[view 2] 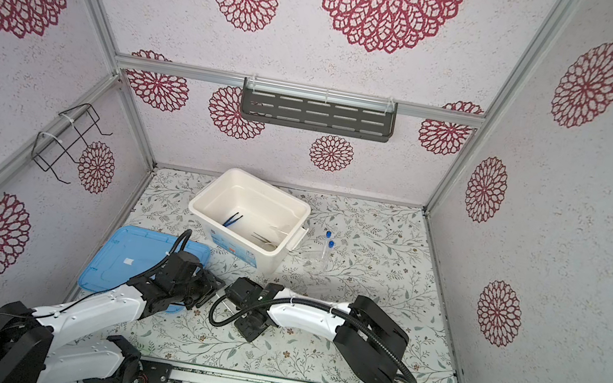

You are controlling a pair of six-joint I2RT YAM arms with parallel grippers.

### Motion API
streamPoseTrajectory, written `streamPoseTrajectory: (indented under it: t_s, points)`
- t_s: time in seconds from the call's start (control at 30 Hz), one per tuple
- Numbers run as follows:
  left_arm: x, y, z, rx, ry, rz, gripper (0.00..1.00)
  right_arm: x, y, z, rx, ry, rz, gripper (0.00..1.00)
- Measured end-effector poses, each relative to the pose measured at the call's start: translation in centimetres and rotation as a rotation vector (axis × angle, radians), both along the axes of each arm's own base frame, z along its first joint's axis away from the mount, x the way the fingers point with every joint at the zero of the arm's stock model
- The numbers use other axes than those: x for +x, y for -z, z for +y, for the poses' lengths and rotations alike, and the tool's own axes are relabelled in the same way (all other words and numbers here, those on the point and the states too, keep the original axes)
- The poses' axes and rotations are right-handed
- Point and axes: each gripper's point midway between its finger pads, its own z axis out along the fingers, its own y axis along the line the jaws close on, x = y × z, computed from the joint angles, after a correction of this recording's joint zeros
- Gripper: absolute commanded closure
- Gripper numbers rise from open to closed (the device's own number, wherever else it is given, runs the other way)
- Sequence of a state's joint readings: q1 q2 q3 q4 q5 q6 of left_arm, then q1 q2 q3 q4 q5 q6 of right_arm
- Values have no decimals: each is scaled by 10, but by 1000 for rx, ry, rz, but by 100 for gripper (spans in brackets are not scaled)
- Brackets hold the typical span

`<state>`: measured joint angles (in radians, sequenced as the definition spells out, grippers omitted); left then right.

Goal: Organize the chemistry lab equipment

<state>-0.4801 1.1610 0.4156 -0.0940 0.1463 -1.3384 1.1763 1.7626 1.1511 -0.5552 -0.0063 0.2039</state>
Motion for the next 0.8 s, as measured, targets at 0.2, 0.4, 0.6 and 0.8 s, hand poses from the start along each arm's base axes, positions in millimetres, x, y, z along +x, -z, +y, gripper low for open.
streamPoseTrajectory:
  t_s: [0.2,0.4,0.6,0.8]
  points:
    - [1,1,1,-3,-8,-5,53,-3,8,6,-19,-17,1,66]
    - [2,-1,0,-11,-16,-9,52,-4,19,9,-58,-42,15,82]
    - [-2,6,4,-6,-38,10,47,-3,21,10,-89,-46,23,90]
    - [-3,9,6,-2,-49,20,41,-2,21,9,-107,-43,26,92]
